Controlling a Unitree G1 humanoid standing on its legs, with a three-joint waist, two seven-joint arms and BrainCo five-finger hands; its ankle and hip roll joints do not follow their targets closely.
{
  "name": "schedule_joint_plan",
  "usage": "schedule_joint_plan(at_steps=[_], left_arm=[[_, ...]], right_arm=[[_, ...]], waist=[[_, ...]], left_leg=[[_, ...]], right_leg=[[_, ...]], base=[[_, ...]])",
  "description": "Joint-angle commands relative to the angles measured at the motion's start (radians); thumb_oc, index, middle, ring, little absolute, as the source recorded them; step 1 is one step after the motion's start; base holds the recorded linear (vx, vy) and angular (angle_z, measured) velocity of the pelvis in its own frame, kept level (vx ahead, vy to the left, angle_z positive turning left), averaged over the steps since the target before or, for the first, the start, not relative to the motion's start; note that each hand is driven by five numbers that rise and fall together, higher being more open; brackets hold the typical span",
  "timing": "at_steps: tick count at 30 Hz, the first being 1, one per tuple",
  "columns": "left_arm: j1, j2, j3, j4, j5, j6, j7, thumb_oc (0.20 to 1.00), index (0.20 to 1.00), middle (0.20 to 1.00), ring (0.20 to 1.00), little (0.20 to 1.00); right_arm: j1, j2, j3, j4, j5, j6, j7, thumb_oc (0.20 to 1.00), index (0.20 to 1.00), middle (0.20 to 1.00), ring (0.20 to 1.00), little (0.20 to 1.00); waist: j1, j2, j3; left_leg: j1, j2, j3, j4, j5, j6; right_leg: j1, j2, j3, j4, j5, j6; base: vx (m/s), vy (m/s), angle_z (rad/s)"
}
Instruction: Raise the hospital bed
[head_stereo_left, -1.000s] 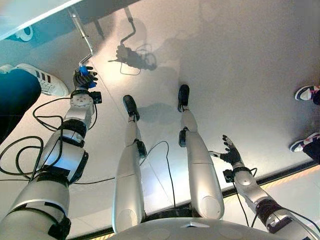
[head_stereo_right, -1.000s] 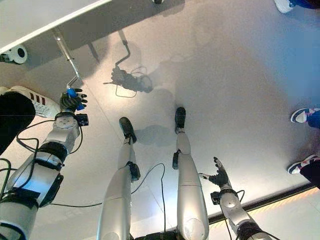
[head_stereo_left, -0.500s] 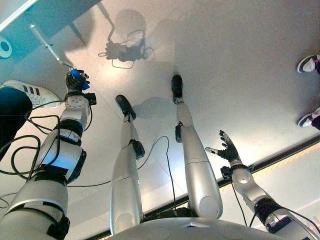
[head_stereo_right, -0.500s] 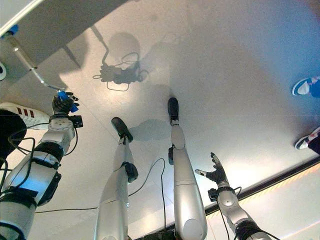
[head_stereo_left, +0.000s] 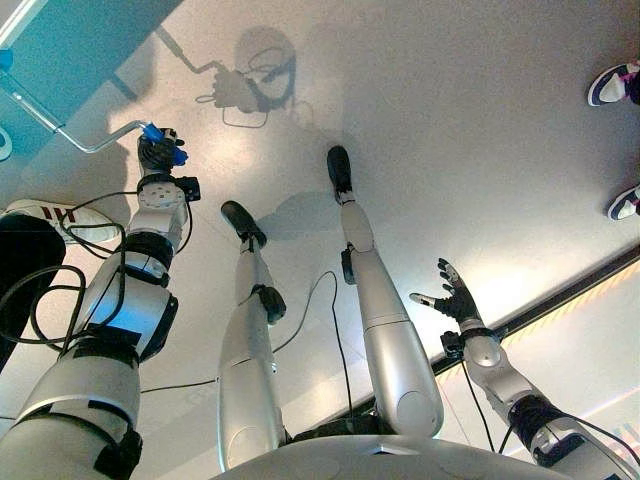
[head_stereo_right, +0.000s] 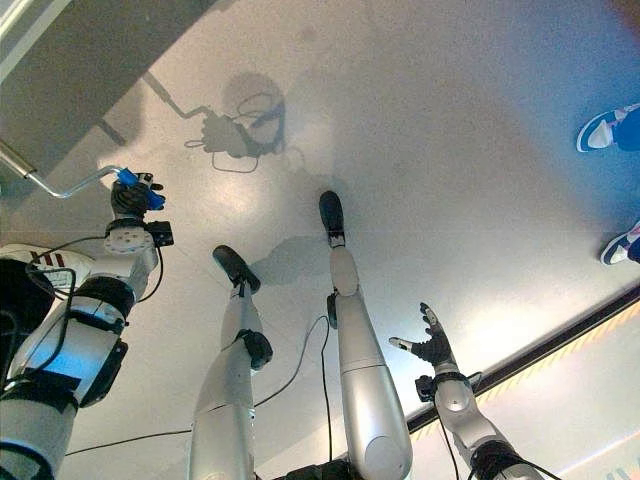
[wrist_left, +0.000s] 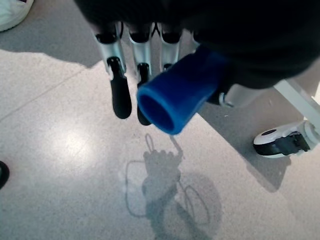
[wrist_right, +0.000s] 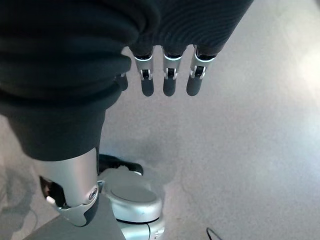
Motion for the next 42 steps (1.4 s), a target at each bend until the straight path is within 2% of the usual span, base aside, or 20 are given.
schedule_joint_plan(at_steps=[1,11,16,27,28,42], left_arm=[[-0.132,-0.081,-0.045,-0.051,0.061,-0.079,-0.046,0.2,0.2,0.2,0.2,0.2],[-0.152,-0.115,-0.042,-0.093,-0.01,-0.113,-0.055,0.2,0.2,0.2,0.2,0.2],[-0.146,-0.148,-0.044,-0.148,-0.055,-0.136,-0.06,0.2,0.2,0.2,0.2,0.2],[-0.078,-0.169,-0.065,-0.283,-0.083,-0.152,-0.075,0.2,0.2,0.2,0.2,0.2],[-0.08,-0.166,-0.062,-0.298,-0.088,-0.155,-0.073,0.2,0.2,0.2,0.2,0.2],[0.044,-0.113,-0.052,-0.469,-0.11,-0.169,-0.08,0.2,0.2,0.2,0.2,0.2]], right_arm=[[0.084,-0.061,0.024,-0.01,-0.003,-0.011,-0.01,1.0,1.0,1.0,1.0,1.0],[0.103,-0.067,0.015,-0.015,-0.001,-0.018,-0.008,1.0,1.0,1.0,1.0,1.0],[0.12,-0.074,0.001,-0.015,-0.011,-0.022,-0.015,1.0,1.0,1.0,1.0,1.0],[0.102,-0.059,-0.011,0.021,-0.004,-0.015,-0.017,1.0,1.0,1.0,1.0,1.0],[0.09,-0.059,-0.012,0.022,-0.005,-0.013,-0.019,1.0,1.0,1.0,1.0,1.0],[0.066,-0.026,-0.027,0.085,-0.014,0.024,-0.019,1.0,1.0,1.0,1.0,1.0]], waist=[[-0.027,0.001,0.008],[-0.038,0.013,0.008],[-0.036,0.035,0.008],[-0.005,0.08,0.008],[-0.004,0.079,0.008],[0.051,0.086,0.008]], left_leg=[[0.022,0.047,-0.042,0.085,-0.031,-0.048],[0.036,0.054,-0.024,0.085,-0.031,-0.056],[0.048,0.055,-0.032,0.086,-0.029,-0.057],[0.112,0.033,-0.071,0.078,-0.027,-0.051],[0.091,0.033,-0.061,0.081,0.002,-0.044],[0.159,0.009,-0.114,0.067,0.001,-0.029]], right_leg=[[0.013,-0.004,-0.003,0.1,-0.091,0.123],[0.009,0.008,0.004,0.107,-0.098,0.121],[0.02,0.011,-0.004,0.117,-0.105,0.117],[0.099,-0.008,-0.042,0.121,-0.113,0.11],[0.083,-0.009,-0.046,0.116,-0.077,0.101],[0.203,-0.053,-0.094,0.088,-0.078,0.103]], base=[[0.01,-0.023,-0.03],[0.0,-0.023,-0.02],[0.01,-0.023,-0.02],[-0.01,-0.017,0.05],[-0.08,-0.018,0.17],[-0.02,0.032,0.12]])
